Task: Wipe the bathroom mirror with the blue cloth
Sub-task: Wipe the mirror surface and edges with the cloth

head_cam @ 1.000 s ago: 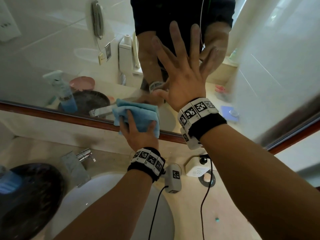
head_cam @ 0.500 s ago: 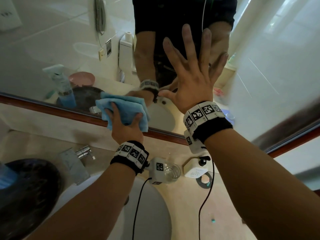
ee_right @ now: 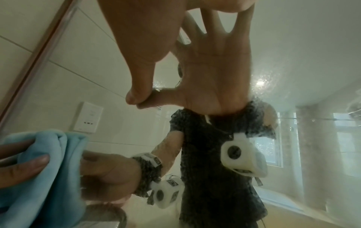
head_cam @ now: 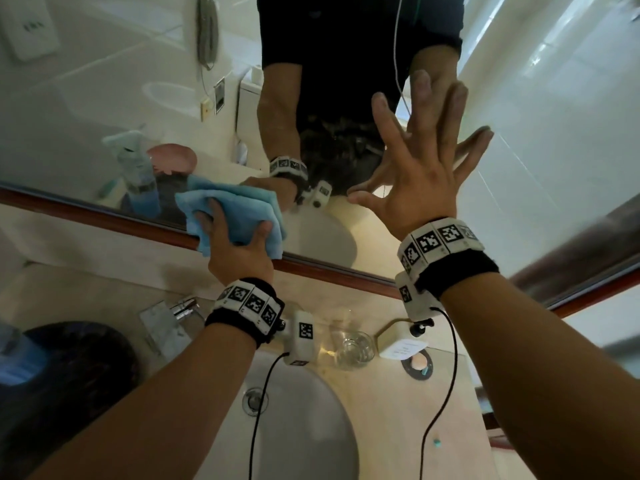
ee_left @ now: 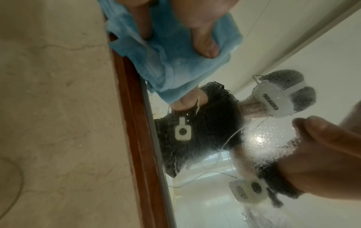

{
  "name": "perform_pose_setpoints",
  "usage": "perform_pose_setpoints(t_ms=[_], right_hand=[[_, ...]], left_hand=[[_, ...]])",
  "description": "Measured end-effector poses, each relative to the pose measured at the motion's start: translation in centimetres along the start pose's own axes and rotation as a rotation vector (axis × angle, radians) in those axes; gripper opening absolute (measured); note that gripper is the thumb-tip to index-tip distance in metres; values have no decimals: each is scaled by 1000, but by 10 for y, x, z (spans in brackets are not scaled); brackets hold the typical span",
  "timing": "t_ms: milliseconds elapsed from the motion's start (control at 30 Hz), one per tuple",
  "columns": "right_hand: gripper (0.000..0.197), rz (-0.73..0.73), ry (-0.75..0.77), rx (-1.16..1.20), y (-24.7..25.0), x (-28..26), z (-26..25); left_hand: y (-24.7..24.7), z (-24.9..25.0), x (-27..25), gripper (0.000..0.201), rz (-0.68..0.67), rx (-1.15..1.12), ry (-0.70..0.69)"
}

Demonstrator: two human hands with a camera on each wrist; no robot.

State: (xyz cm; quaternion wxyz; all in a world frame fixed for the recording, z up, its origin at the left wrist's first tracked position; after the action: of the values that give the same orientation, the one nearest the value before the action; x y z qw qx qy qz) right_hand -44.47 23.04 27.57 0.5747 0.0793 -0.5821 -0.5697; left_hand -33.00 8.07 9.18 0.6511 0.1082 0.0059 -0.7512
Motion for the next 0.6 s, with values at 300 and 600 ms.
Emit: perform_pose_setpoints(t_ms=[300,600], right_hand=[[111,47,7,6,-5,0,5],[112,50,31,33,-4,-1,6]], left_hand=[[-14,1,-15,87,-5,-73,32],[-52,1,-69,83,-104,-222,84]])
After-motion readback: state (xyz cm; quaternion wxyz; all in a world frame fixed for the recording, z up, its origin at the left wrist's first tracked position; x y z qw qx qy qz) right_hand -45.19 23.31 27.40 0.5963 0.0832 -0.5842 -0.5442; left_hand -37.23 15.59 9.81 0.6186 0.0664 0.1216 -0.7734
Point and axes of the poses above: each hand's wrist, its own x-axis towards the middle knuckle, its own y-axis out of the back of the hand, z = x × y, the point moved 3 cm from there along x, towards the middle knuckle, and after that the axes turned 10 degrees about y, right-handed, at the moved point
